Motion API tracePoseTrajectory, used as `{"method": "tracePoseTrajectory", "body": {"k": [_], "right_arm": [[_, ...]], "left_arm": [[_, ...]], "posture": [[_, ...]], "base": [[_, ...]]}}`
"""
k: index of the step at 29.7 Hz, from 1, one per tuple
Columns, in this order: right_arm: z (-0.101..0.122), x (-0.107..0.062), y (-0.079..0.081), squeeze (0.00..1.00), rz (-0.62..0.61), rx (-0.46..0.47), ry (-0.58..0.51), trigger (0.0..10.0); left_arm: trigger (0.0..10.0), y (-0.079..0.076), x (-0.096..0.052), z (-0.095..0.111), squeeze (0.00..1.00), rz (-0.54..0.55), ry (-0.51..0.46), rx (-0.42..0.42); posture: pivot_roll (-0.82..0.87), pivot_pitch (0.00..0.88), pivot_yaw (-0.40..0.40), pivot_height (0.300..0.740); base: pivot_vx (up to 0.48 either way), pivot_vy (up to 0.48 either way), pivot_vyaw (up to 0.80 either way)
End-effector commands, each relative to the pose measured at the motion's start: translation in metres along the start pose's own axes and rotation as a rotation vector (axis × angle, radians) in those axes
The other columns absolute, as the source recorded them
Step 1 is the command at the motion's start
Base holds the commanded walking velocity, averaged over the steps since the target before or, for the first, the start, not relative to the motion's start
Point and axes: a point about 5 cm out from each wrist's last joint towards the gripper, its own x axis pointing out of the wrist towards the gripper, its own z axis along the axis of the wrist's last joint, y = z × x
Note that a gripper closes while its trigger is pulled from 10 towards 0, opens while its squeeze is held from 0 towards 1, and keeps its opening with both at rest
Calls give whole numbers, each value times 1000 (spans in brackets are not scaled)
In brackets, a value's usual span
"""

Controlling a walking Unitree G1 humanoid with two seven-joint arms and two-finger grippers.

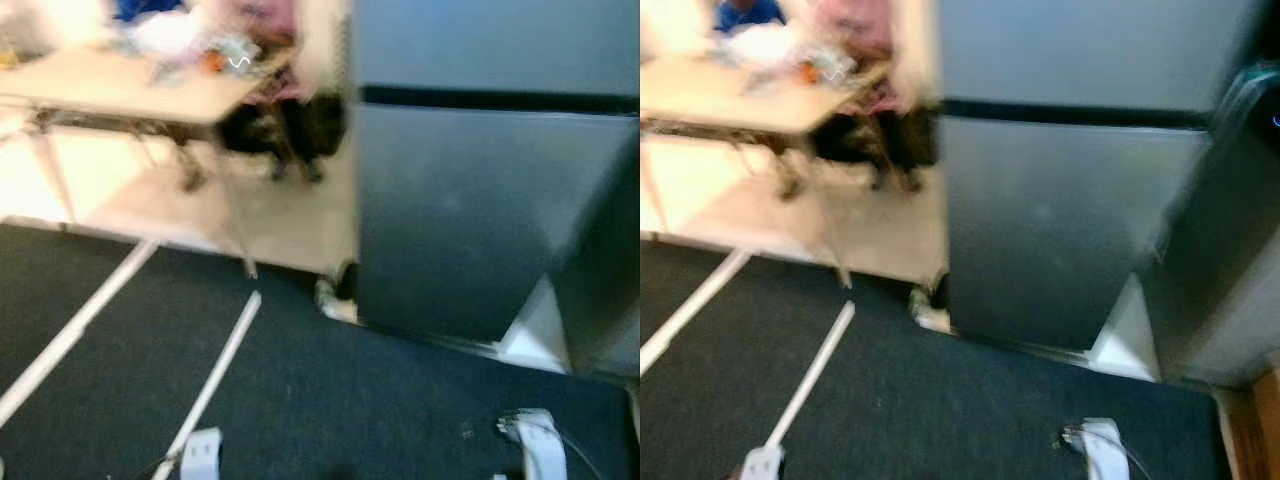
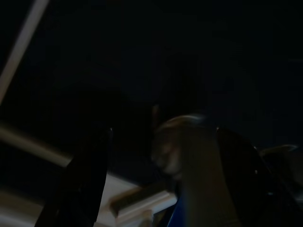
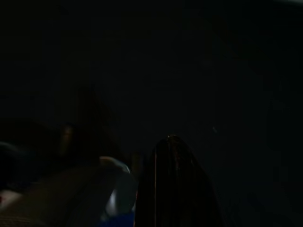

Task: Restocking fridge

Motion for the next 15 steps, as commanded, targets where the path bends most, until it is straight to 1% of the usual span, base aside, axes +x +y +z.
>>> {"method": "tracePoseTrajectory", "body": {"k": [1, 5, 12, 15], "right_arm": [[-8, -2, -3, 0, -7, -4, 22, 10000], [-10, -3, -4, 0, -9, -4, 25, 10000], [-11, -2, -1, 0, -14, 0, 21, 10000], [-11, -2, -1, 0, -32, 3, 25, 10000]], "left_arm": [[10000, 1, -1, -4, 0, 9, 11, -8], [10000, 0, -2, -9, 0, 5, 21, -14], [10000, 2, -2, -9, 0, 13, 21, -22], [10000, 3, -3, -9, 0, 9, 21, -23]], "posture": [[-47, 0, -2, 740], [-49, 0, 2, 740], [-48, 0, 11, 740], [-51, 0, 15, 740]], "base": [[0, 0, 769], [0, 0, 769], [0, 0, 750], [0, 0, 0]]}}
